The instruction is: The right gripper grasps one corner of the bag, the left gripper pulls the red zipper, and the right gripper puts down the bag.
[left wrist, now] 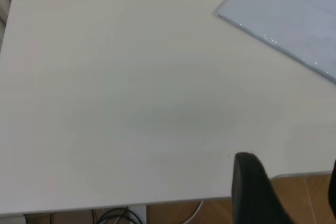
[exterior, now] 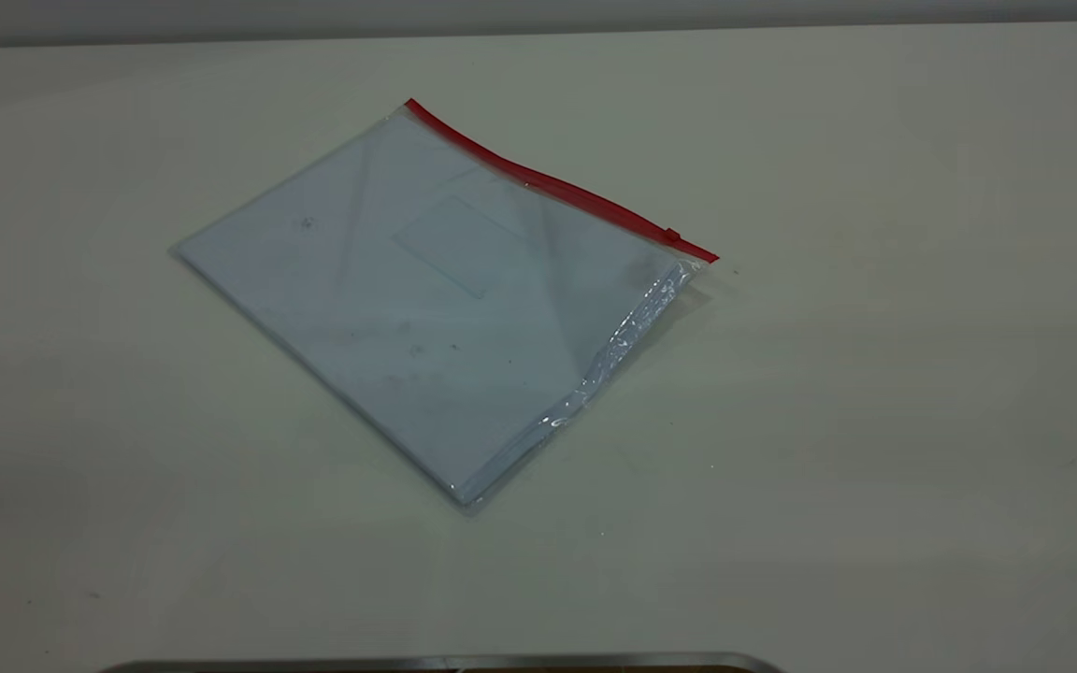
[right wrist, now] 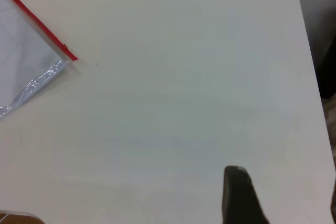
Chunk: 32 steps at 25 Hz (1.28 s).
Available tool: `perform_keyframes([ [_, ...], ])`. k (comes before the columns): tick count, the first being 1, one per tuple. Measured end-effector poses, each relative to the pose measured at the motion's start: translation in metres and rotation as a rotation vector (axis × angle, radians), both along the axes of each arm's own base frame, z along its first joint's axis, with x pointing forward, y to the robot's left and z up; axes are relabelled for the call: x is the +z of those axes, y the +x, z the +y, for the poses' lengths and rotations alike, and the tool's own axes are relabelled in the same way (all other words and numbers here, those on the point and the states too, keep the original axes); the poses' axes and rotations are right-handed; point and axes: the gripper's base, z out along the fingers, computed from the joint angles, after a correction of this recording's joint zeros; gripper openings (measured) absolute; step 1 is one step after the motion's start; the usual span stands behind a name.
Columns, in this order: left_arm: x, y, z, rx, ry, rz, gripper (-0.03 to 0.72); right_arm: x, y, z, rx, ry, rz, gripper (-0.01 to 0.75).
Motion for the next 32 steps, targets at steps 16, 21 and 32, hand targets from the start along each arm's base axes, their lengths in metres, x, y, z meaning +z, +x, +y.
perform_keyframes([
  [16,0.0,0.0,0.0,-0.001,0.001,0.0,0.41,0.0,0.0,0.0,-0.002,0.003,0.0,0.449],
  [21,0.009,-0.003,-0.002,0.004,-0.03,-0.033,0.41,0.001,0.0,0.008,0.05,0.083,-0.011,0.449],
  [32,0.07,0.091,-0.005,-0.01,-0.117,0.035,0.432,0.021,0.084,0.017,0.129,0.172,0.002,0.475],
])
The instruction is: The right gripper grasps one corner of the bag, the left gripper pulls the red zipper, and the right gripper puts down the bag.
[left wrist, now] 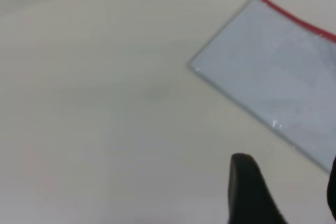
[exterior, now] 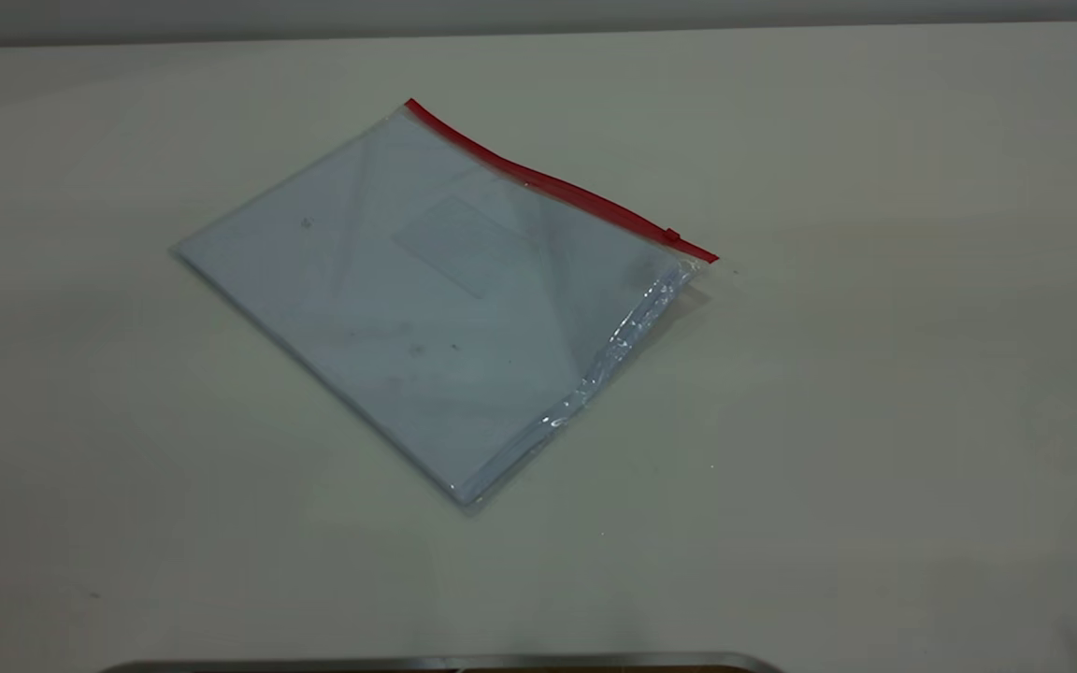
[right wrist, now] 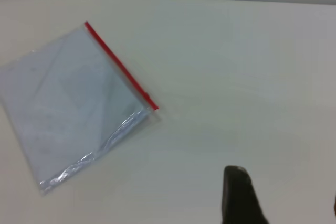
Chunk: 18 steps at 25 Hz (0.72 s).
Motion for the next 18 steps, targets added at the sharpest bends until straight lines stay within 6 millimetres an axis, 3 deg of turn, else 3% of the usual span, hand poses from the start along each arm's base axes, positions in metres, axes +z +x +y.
perform_keyframes([
  [4,0.0,0.064,-0.006,-0.095,-0.029,0.024,0.516,-0.011,0.053,0.002,0.018,0.028,0.057,0.507],
  [8,-0.014,0.119,-0.013,-0.204,-0.057,0.051,0.558,-0.041,0.103,0.005,0.017,0.098,0.161,0.511],
  [12,-0.03,0.159,-0.017,-0.264,-0.089,0.04,0.564,-0.083,0.145,0.009,0.035,0.158,0.295,0.511],
  [18,-0.041,0.195,-0.023,-0.321,-0.146,-0.008,0.564,-0.147,0.198,0.014,0.022,0.254,0.423,0.511],
])
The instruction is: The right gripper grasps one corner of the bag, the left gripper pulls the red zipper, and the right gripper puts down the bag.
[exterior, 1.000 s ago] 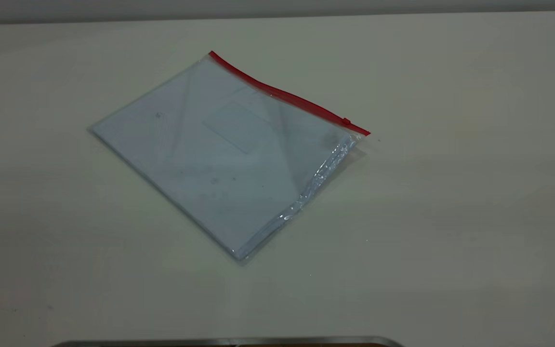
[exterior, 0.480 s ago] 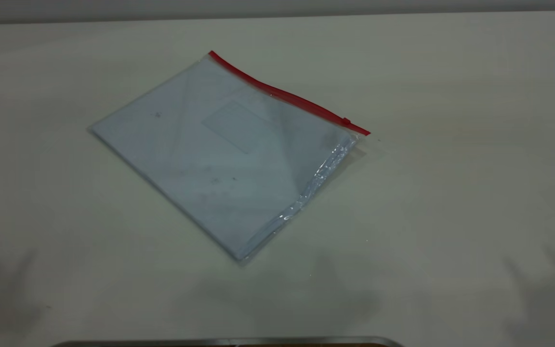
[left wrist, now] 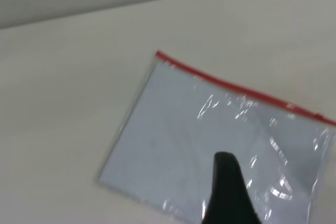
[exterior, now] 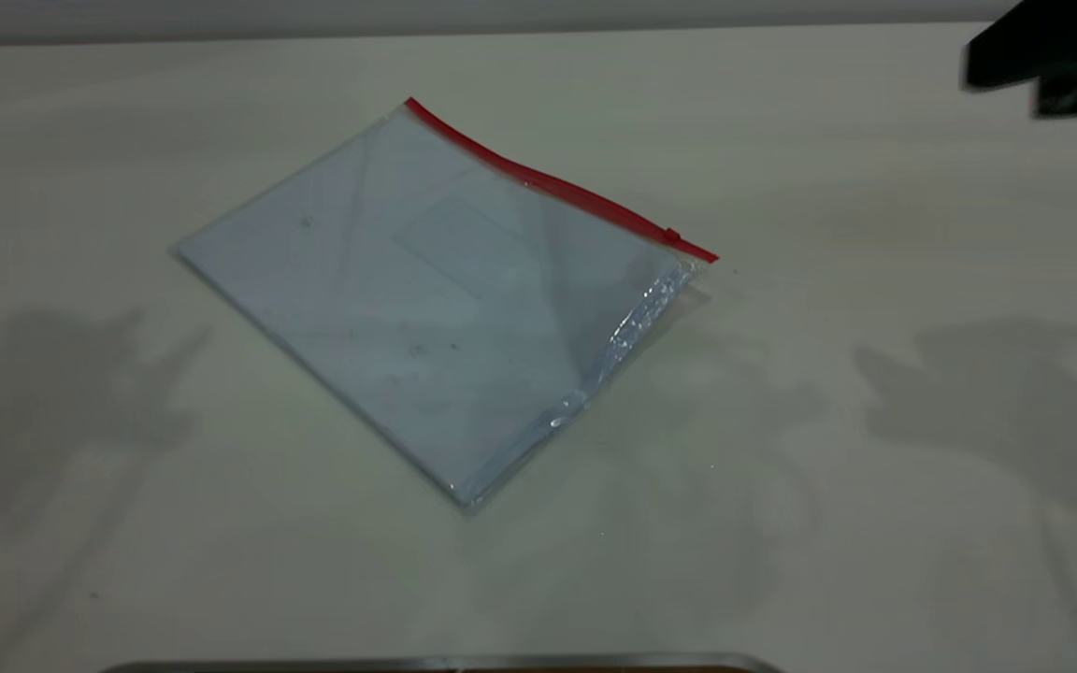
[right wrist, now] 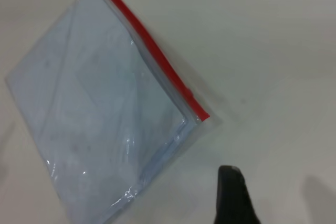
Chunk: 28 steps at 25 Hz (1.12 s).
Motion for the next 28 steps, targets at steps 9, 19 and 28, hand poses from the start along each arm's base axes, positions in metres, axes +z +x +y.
perform_keyframes([
  [9,-0.012,0.019,-0.002,-0.003,-0.044,0.002,0.564,-0.092,0.057,0.017,0.13,0.181,0.143,0.511],
  [19,-0.011,0.021,-0.002,0.001,-0.048,-0.006,0.564,-0.162,0.084,0.03,0.178,0.309,0.208,0.511],
  [28,-0.009,0.022,-0.002,0.002,-0.047,-0.012,0.564,-0.171,0.101,0.084,0.299,0.281,0.184,0.511],
])
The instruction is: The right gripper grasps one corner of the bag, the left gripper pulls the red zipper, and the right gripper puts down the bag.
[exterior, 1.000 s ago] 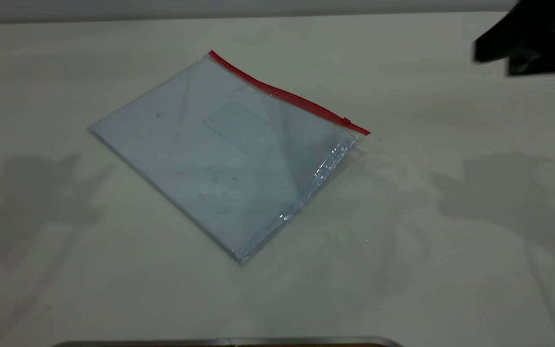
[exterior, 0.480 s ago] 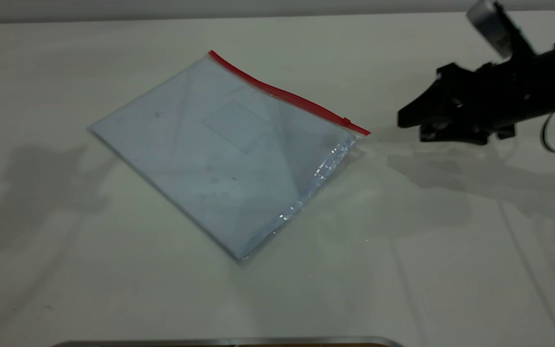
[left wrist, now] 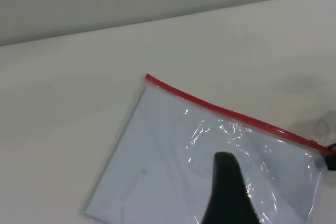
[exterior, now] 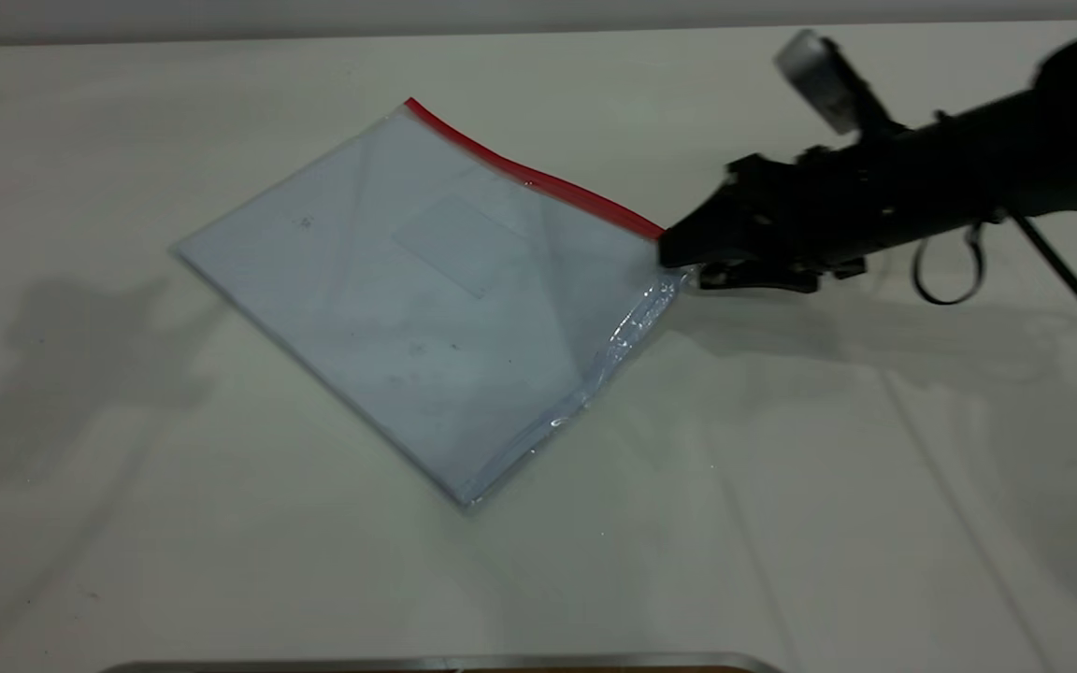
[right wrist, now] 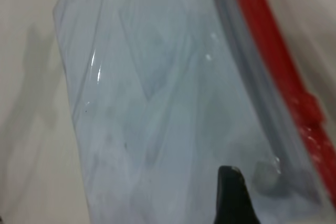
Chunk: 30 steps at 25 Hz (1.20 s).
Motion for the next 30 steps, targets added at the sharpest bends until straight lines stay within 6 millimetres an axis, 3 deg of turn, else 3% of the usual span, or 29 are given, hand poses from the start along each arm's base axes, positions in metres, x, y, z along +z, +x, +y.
perform_keyframes([
  [9,0.0,0.0,0.0,0.0,0.0,0.0,0.564,-0.015,-0.002,0.006,-0.01,-0.012,0.047,0.511],
  [21,0.0,0.0,0.0,0.0,0.0,0.0,0.564,-0.011,0.006,0.009,-0.032,0.033,0.055,0.488],
  [25,0.0,0.0,0.0,0.0,0.0,0.0,0.564,-0.011,0.005,0.012,-0.028,0.033,0.058,0.4],
  [30,0.0,0.0,0.0,0.0,0.0,0.0,0.564,-0.011,0.002,0.022,-0.001,0.031,0.059,0.172],
])
